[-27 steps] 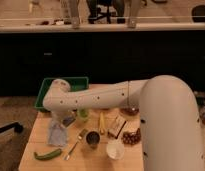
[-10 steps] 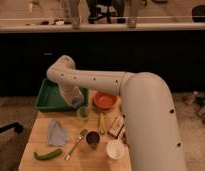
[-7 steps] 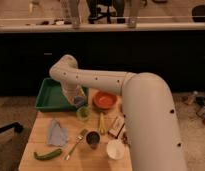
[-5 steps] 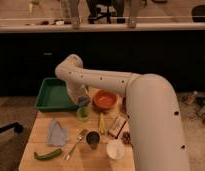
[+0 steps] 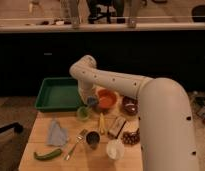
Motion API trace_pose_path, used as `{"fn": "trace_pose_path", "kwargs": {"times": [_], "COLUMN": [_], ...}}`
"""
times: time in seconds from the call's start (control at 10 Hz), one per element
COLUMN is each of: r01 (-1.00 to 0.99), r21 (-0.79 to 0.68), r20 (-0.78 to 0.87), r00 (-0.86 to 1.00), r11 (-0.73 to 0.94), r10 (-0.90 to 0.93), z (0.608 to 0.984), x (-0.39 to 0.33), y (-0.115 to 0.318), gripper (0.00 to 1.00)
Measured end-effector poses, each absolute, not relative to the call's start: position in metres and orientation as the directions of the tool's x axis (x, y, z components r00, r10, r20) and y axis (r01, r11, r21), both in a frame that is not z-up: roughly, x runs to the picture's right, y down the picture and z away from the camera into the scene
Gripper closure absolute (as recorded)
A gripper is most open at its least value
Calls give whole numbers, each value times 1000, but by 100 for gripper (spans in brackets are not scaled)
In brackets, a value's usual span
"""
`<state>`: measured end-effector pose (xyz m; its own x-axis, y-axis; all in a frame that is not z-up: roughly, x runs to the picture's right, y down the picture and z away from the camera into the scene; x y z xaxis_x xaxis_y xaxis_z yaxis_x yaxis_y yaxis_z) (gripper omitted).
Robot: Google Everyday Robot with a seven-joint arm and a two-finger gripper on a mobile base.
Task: Wipe red bowl with sponge
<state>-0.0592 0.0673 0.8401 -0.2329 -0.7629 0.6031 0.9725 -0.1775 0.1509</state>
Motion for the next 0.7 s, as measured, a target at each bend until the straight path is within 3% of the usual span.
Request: {"fn": "trace_pose_path", "kwargs": {"times": [0.7], "r01": [986], "r21": [140], "r20": [632], "r00": [-156], "r11": [-86], "r10": [-759], "z": [866], "x": [-26], "y": [79], "gripper": [100]}}
